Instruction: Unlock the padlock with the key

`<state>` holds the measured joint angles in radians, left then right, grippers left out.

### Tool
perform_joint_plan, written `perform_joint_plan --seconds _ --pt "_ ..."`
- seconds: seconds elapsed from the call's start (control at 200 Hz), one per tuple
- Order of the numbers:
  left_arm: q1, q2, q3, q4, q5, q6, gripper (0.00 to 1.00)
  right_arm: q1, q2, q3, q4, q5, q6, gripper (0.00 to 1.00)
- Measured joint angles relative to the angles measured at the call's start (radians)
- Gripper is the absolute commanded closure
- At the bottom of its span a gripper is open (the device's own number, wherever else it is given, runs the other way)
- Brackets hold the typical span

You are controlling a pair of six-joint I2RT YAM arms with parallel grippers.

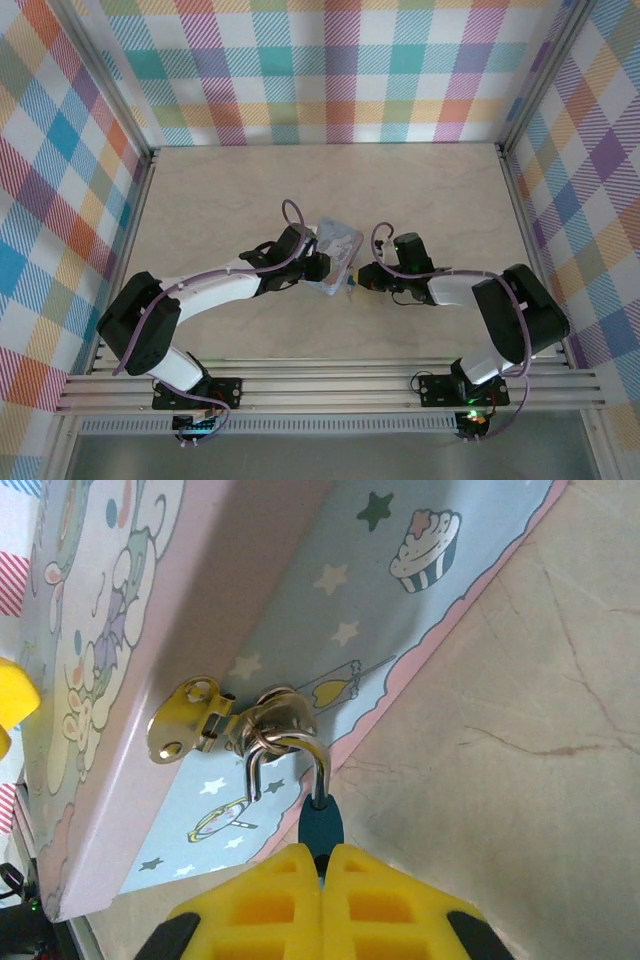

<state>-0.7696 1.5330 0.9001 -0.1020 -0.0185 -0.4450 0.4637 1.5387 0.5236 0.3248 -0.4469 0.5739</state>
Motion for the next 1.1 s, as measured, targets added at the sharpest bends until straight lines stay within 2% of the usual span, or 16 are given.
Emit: perform_joint_plan --seconds 0.39,0.71,1.1 --pt "0.0 -0.048 0.0 -0.064 0.001 -0.002 0.6 0.0 -0.033 -0.037 0.031 0.016 0.122 1.0" --pt "0.0 -0.09 -0.001 -0.082 -0.004 -0.004 0.59 0.0 -0.09 -0.025 -0.052 0.058 0.202 1.0" --pt "0.0 -0.165 -0.031 -0.115 -0.043 -0.003 0.54 0.0 -0.114 0.04 -0.158 0.111 0.204 1.0"
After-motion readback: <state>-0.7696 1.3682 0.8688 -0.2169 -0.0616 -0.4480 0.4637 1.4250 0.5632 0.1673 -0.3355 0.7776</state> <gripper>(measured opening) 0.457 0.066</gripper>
